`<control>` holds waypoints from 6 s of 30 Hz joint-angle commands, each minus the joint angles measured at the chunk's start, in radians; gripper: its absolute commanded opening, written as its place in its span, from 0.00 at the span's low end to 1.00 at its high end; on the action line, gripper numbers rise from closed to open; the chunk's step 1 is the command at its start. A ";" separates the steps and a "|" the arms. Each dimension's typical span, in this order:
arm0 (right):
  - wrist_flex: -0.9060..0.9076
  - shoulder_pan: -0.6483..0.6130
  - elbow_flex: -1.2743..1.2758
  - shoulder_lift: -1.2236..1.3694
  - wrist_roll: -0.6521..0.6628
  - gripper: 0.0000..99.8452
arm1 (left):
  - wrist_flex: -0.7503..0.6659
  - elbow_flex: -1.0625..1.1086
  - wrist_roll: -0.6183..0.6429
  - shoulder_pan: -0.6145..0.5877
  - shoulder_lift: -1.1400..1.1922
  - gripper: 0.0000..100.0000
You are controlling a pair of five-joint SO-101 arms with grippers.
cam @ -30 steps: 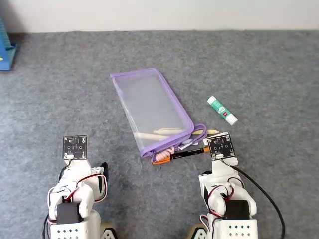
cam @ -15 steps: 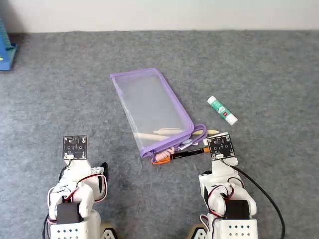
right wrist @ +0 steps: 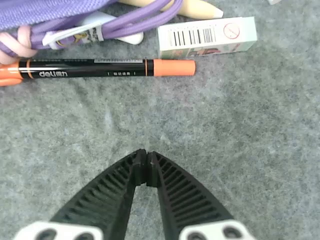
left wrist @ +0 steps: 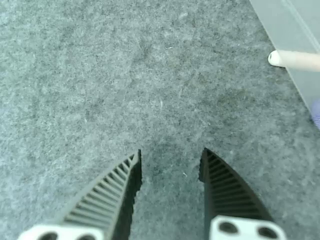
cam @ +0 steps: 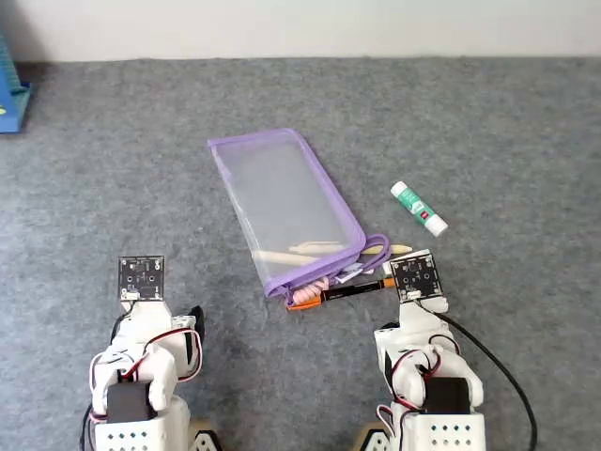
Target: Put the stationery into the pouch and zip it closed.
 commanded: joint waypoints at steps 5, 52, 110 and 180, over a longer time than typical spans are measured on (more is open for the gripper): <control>0.058 -0.025 0.005 -0.008 0.005 0.01 | -0.015 -0.019 -0.006 -0.005 -0.012 0.19; -0.337 -0.521 -0.723 1.164 0.667 0.26 | -0.015 -0.019 -0.006 -0.005 -0.012 0.19; -0.157 -0.432 -0.772 0.857 0.321 0.01 | -0.015 -0.019 -0.009 0.003 -0.012 0.19; 0.182 -0.504 -1.089 0.863 0.324 0.01 | -0.407 -0.104 0.123 0.430 -0.011 0.18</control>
